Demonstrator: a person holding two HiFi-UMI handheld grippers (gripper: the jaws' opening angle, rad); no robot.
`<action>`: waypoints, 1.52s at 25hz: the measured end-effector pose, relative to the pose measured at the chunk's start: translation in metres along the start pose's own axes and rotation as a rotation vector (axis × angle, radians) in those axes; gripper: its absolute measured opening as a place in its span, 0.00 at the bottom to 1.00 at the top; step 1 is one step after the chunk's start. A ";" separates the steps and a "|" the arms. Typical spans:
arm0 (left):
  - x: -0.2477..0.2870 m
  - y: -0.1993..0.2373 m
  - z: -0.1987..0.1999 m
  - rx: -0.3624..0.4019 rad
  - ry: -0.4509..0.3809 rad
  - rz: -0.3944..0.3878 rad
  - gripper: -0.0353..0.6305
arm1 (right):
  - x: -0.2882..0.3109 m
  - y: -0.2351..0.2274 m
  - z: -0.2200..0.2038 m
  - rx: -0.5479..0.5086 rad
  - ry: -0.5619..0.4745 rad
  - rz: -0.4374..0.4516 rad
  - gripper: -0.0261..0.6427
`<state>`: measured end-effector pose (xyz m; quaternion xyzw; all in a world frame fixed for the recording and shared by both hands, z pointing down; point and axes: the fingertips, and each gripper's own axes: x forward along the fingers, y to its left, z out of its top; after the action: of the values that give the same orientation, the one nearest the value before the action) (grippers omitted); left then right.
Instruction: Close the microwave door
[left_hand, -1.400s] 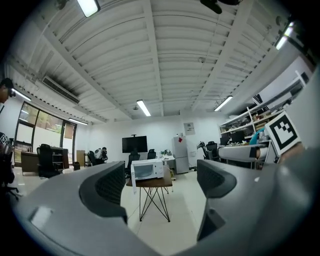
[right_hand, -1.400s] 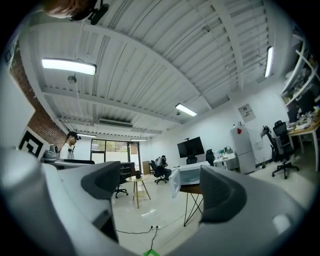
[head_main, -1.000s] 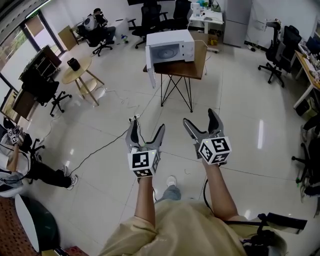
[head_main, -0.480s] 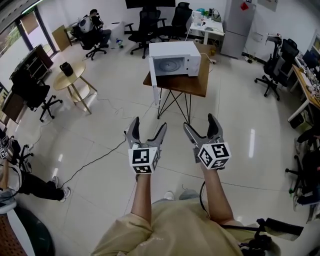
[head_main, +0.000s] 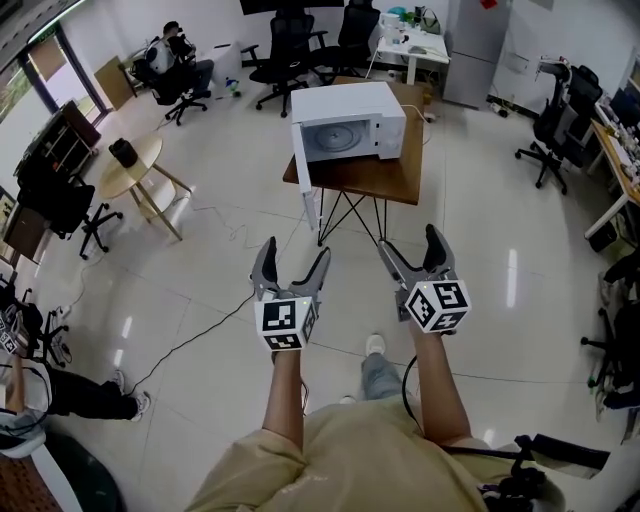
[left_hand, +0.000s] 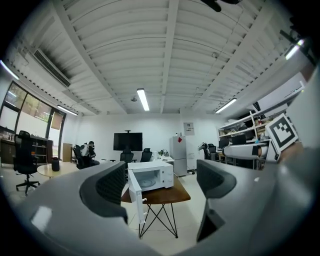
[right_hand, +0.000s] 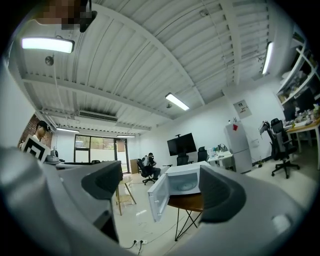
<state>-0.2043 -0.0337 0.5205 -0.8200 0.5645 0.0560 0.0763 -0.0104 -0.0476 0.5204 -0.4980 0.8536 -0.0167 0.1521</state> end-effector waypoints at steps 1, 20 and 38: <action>0.016 0.001 -0.002 0.004 0.002 0.006 0.73 | 0.012 -0.012 -0.001 0.001 0.007 0.007 0.75; 0.249 -0.032 -0.031 0.065 0.037 0.053 0.73 | 0.152 -0.195 -0.013 0.074 0.058 0.178 0.75; 0.353 0.013 -0.049 0.050 0.045 0.025 0.73 | 0.251 -0.230 -0.014 0.065 0.065 0.209 0.69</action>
<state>-0.0899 -0.3715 0.5052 -0.8119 0.5773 0.0244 0.0833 0.0655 -0.3802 0.5141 -0.4002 0.9044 -0.0444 0.1412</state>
